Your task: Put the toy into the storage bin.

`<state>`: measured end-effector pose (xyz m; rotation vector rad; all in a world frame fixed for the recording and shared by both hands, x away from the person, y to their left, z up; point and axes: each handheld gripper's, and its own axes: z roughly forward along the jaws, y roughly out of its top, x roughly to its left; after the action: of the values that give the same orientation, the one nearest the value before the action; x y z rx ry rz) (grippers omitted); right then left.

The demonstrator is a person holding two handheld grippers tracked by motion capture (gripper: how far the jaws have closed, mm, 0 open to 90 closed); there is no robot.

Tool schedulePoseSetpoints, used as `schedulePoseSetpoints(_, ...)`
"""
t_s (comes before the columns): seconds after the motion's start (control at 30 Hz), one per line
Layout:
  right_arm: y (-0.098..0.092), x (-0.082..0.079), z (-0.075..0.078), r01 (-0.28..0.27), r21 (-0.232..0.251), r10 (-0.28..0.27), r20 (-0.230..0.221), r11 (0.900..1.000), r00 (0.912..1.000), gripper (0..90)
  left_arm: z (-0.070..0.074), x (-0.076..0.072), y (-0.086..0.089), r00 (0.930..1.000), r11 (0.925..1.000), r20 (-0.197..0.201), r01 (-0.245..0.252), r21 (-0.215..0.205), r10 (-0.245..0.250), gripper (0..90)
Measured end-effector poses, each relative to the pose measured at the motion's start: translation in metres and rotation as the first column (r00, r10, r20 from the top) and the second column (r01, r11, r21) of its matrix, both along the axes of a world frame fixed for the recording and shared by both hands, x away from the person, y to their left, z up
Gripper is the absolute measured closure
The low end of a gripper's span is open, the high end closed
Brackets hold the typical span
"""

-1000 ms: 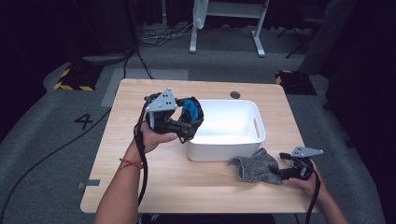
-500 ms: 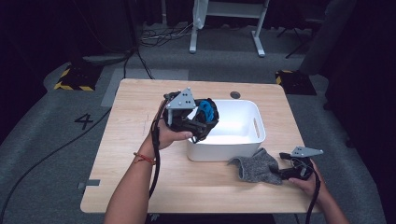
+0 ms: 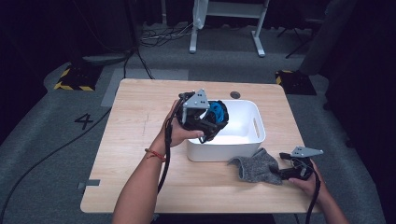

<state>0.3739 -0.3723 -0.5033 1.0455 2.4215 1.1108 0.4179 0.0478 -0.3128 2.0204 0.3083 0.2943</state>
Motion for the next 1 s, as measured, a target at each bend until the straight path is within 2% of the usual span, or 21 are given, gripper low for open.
schedulePoseSetpoints(0.3,0.0,0.0,0.0,-0.001,0.001,0.001,-0.001,1.0,1.0,17.1,-0.013,0.011,-0.014,0.9989,0.999,-0.039,0.028,0.036,-0.027,25.5)
schedulePoseSetpoints(0.33,0.0,0.0,0.0,-0.002,0.001,0.002,-0.001,1.0,1.0,17.2,-0.014,0.011,-0.016,0.9989,0.9986,-0.038,0.027,0.046,-0.025,25.5)
schedulePoseSetpoints(0.37,0.0,0.0,0.0,-0.002,0.0,0.002,-0.002,1.0,1.0,17.2,-0.017,0.013,-0.019,0.9988,0.9967,-0.044,0.024,0.077,-0.021,25.5)
schedulePoseSetpoints(0.4,0.0,0.0,0.0,-0.002,0.0,0.002,-0.002,1.0,1.0,17.2,-0.017,0.013,-0.019,0.9988,0.9967,-0.044,0.024,0.077,-0.021,25.5)
schedulePoseSetpoints(0.5,0.0,0.0,0.0,-0.004,0.001,0.004,-0.002,1.0,1.0,17.3,-0.023,0.017,-0.024,0.9974,0.9922,-0.068,0.032,0.12,-0.024,25.5)
schedulePoseSetpoints(0.6,0.0,0.0,0.0,-0.004,0.001,0.004,-0.002,1.0,1.0,17.3,-0.026,0.018,-0.026,0.9968,0.9902,-0.078,0.032,0.136,-0.022,25.5)
schedulePoseSetpoints(0.77,0.0,0.0,0.0,-0.004,0.001,0.004,-0.002,1.0,1.0,17.3,-0.035,0.02,-0.029,0.9943,0.9813,-0.103,0.046,0.187,-0.028,25.5)
schedulePoseSetpoints(0.8,0.0,0.0,0.0,-0.004,0.001,0.004,-0.002,1.0,1.0,17.3,-0.035,0.02,-0.029,0.9943,0.9813,-0.103,0.046,0.187,-0.028,25.5)
schedulePoseSetpoints(0.83,0.0,0.0,0.0,-0.004,0.0,0.004,-0.001,1.0,1.0,17.3,-0.038,0.021,-0.03,0.9935,0.9768,-0.11,0.049,0.208,-0.026,25.5)
schedulePoseSetpoints(0.9,0.0,0.0,0.0,-0.003,0.001,0.003,-0.002,1.0,1.0,17.3,-0.039,0.022,-0.031,0.9927,0.975,-0.118,0.053,0.216,-0.028,25.5)
schedulePoseSetpoints(1.0,0.0,0.0,0.0,-0.004,0.001,0.004,-0.001,1.0,1.0,17.4,-0.041,0.022,-0.035,0.9911,0.9638,-0.127,0.073,0.257,-0.041,25.5)
